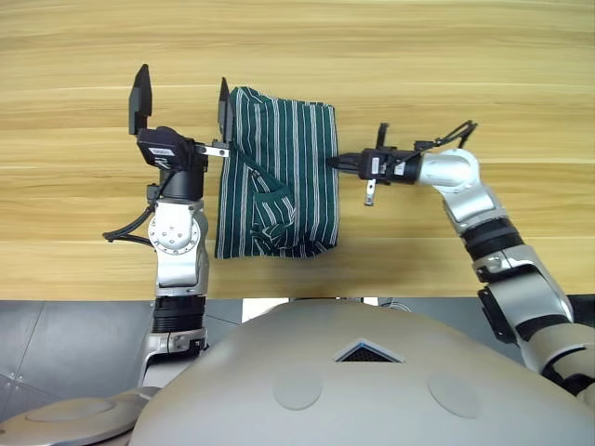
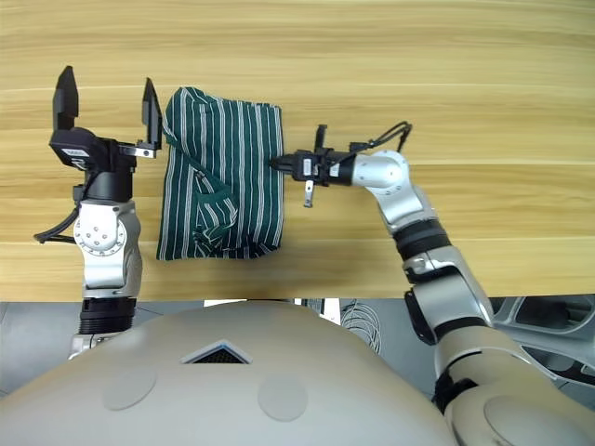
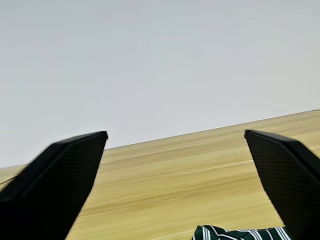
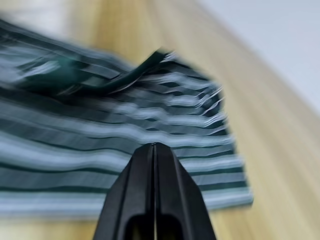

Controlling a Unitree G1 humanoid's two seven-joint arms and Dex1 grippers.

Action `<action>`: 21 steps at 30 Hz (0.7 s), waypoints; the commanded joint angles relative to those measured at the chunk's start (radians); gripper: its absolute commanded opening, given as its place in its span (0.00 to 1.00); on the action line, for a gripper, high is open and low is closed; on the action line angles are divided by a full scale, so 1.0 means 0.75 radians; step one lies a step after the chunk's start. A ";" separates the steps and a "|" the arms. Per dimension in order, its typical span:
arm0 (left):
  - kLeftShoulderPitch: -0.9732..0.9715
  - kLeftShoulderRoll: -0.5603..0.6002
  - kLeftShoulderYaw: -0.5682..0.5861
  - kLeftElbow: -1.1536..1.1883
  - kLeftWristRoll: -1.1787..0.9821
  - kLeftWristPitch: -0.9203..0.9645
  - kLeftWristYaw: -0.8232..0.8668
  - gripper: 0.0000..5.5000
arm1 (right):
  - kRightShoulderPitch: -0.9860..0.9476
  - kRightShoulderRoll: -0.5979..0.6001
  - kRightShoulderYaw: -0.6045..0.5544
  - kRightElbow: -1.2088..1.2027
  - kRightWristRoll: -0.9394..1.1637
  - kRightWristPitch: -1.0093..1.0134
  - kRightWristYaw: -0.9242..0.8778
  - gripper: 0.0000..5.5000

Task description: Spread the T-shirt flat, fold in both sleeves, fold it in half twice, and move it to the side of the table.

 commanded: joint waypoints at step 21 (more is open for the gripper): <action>-0.068 0.028 0.112 -0.016 -0.060 0.032 -0.068 0.91 | -0.024 0.065 0.299 -0.302 -0.312 0.226 0.046 0.01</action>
